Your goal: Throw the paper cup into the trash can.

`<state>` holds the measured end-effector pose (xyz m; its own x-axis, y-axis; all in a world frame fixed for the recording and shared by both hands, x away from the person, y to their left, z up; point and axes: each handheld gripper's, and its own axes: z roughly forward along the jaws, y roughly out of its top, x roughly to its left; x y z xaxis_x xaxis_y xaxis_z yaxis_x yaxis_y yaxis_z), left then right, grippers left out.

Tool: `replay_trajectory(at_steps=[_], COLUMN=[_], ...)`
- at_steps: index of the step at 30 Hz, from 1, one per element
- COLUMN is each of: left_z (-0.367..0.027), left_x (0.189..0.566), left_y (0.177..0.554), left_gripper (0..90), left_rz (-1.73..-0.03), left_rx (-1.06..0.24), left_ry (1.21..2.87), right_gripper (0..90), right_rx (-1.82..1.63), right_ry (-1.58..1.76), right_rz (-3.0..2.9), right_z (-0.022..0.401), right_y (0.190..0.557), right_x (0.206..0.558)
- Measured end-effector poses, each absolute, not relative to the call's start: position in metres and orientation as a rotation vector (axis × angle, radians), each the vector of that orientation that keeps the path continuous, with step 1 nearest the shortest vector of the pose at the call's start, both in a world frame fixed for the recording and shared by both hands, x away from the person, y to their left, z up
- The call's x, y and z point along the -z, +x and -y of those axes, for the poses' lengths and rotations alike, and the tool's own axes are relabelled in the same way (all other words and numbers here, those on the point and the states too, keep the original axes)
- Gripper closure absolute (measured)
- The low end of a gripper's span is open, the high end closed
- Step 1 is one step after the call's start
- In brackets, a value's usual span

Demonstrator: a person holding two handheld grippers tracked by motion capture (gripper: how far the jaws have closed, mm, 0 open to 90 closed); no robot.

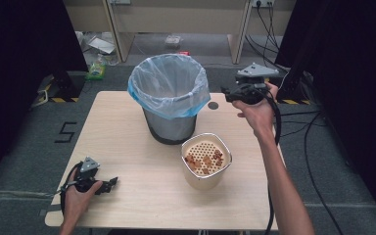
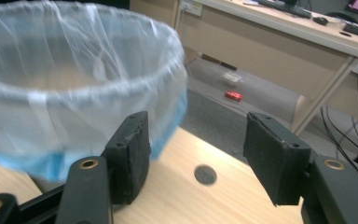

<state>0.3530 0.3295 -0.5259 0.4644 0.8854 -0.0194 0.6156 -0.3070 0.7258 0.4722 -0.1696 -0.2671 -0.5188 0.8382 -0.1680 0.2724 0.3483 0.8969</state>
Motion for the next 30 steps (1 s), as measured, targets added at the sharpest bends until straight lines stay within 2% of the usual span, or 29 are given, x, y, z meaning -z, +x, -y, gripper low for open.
replay_trajectory(at_steps=[17, 30], left_z=[-0.330, -0.330], left_x=[0.526, 0.526], left_y=[0.353, 0.353], left_gripper=[0.0, 0.0], left_rz=[-1.245, -1.244], left_rx=[-0.509, -0.509], left_ry=[2.039, 2.039], right_gripper=[39.2, 38.9], right_rx=[-1.016, -0.993], right_ry=[1.025, 1.074], right_rz=[-1.964, -1.993], right_z=[0.227, 0.240], right_y=[0.420, 0.393], right_x=[0.337, 0.392])
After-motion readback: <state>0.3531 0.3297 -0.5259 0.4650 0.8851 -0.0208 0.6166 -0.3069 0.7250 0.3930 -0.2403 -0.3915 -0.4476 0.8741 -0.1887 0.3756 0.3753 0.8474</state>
